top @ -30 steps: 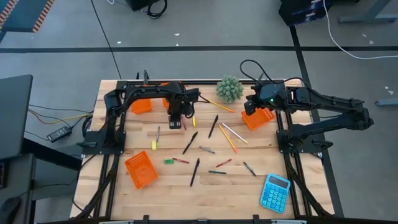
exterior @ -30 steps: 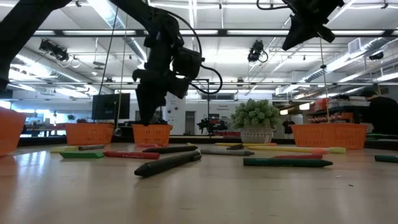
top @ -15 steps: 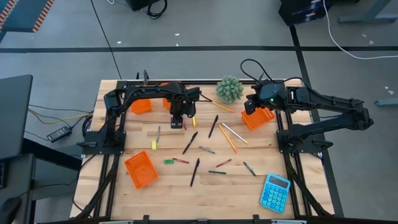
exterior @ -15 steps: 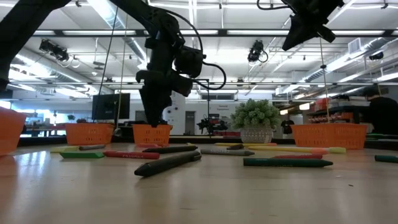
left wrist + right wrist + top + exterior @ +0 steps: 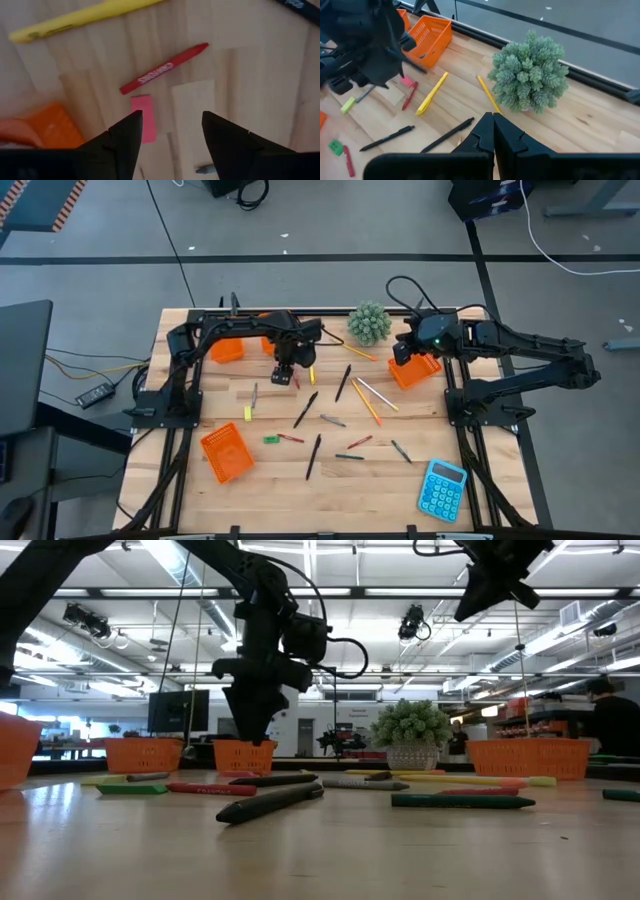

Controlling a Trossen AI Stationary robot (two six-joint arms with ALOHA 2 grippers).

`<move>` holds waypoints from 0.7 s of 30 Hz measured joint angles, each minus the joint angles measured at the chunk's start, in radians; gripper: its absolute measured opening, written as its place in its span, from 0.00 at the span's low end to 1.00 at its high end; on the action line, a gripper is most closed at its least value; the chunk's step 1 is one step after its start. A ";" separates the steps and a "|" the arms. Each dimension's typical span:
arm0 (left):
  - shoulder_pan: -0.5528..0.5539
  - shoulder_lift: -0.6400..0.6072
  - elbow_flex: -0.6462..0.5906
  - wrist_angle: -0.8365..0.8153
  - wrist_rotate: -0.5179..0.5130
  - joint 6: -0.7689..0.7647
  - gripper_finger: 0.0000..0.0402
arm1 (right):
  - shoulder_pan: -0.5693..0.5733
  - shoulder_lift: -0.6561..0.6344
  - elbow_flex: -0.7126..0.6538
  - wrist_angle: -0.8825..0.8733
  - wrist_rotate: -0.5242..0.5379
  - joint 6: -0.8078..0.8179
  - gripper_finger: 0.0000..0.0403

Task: Sort crayons/erasers/pens/pencils in bins
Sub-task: Put the pink eraser into the bottom orange bin

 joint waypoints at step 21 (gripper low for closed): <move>0.011 0.006 -0.171 0.117 -0.035 -0.075 0.53 | 0.120 0.000 0.000 -0.139 -0.012 0.177 0.02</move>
